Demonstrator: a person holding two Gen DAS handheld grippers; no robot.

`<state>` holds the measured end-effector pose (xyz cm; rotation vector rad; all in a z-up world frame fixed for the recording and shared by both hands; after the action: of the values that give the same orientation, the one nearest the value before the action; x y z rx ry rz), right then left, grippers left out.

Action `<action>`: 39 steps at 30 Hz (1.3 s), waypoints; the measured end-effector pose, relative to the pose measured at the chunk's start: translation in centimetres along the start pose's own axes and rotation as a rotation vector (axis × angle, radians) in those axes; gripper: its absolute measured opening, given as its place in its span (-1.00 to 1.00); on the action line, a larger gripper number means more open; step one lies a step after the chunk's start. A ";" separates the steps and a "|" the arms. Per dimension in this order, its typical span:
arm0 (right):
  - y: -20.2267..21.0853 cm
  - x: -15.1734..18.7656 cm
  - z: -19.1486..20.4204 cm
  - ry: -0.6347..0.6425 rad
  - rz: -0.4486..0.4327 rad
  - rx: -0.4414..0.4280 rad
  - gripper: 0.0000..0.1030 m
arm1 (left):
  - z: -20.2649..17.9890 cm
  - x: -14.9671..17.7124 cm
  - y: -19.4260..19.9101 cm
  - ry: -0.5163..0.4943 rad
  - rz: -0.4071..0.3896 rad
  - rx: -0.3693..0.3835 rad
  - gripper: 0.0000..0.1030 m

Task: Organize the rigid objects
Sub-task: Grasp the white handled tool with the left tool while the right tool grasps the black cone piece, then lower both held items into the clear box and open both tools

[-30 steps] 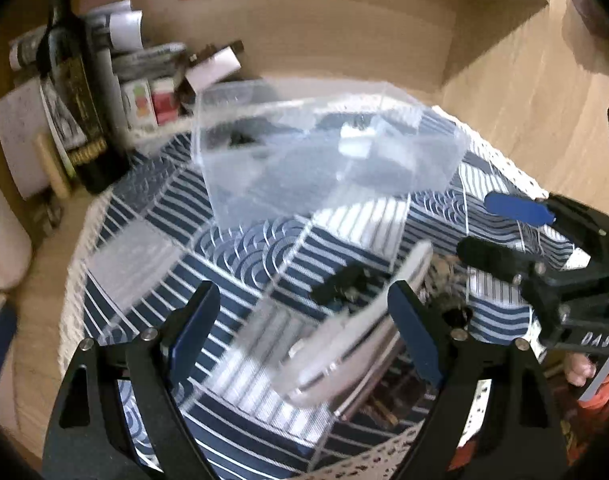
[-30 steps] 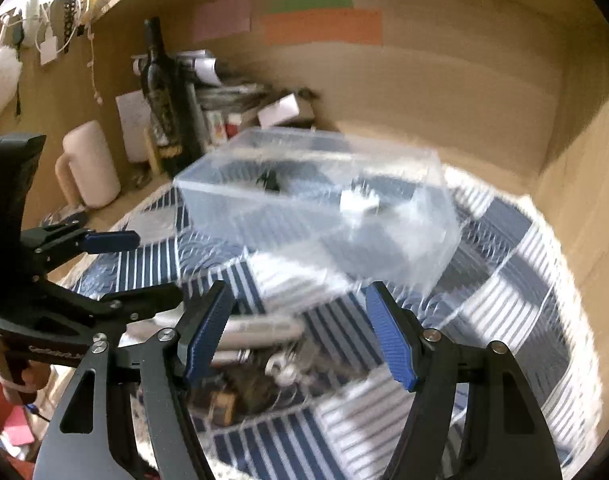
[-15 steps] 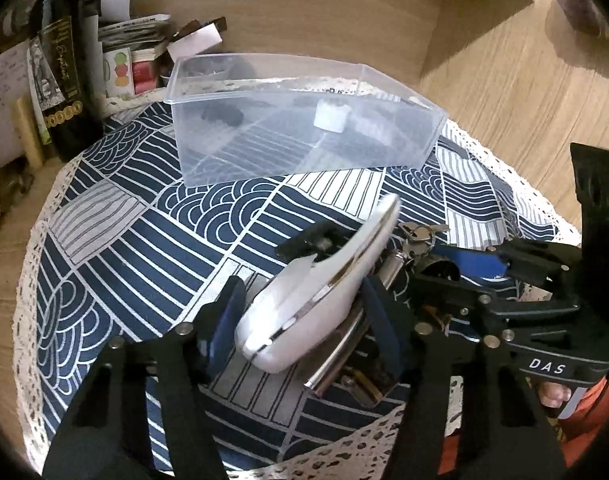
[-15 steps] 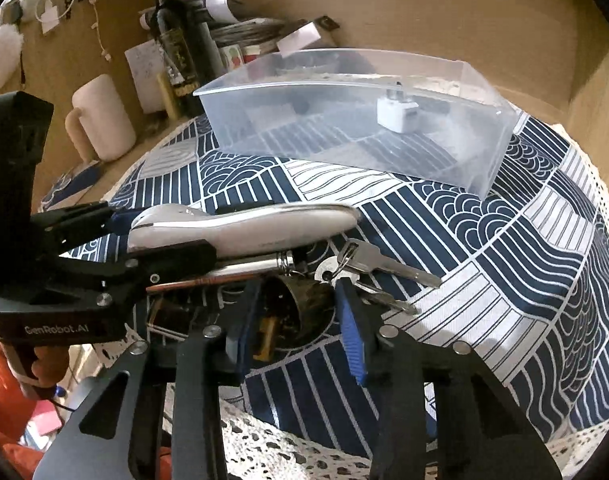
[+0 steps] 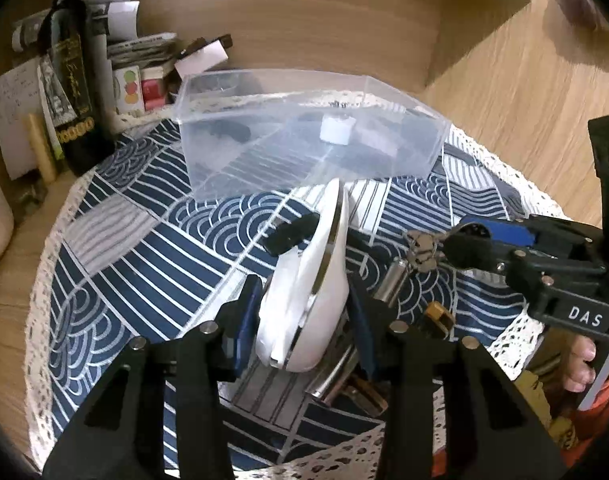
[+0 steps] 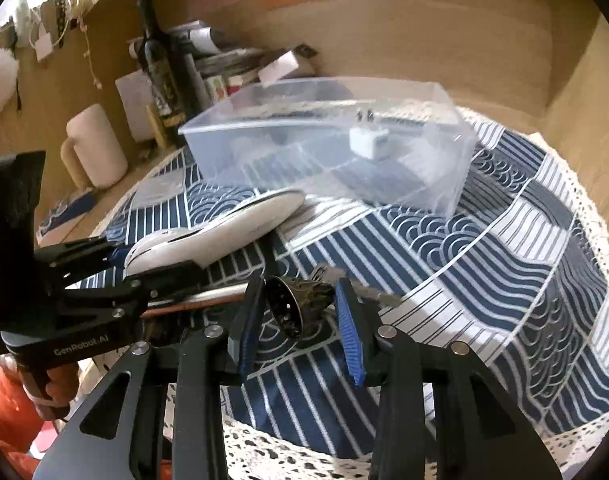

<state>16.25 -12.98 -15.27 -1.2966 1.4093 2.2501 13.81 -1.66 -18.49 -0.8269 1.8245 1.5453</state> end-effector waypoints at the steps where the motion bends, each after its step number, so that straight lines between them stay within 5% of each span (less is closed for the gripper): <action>1: 0.2 -0.3 -0.2 0.001 -0.011 0.007 -0.36 | 0.2 -0.5 0.4 0.006 -0.010 0.001 -0.20; 39: 3.2 -13.4 -3.1 0.060 -0.286 0.089 -0.36 | 0.9 -17.1 7.7 -0.019 -0.294 -0.045 -0.29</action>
<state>24.26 -13.48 -3.69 -1.4439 1.2357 1.9567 18.46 1.52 -0.62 -1.0459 1.5774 1.4039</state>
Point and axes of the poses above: each gripper's, at about its wrist camera, not at the fingertips, and y roughly against the way its jaws point, z to its left, x to its underside, the point moved 9 cm from there along -y, roughly the way its jaws point, and after that the axes turned 7 degrees about -z, right-handed, at the moved point
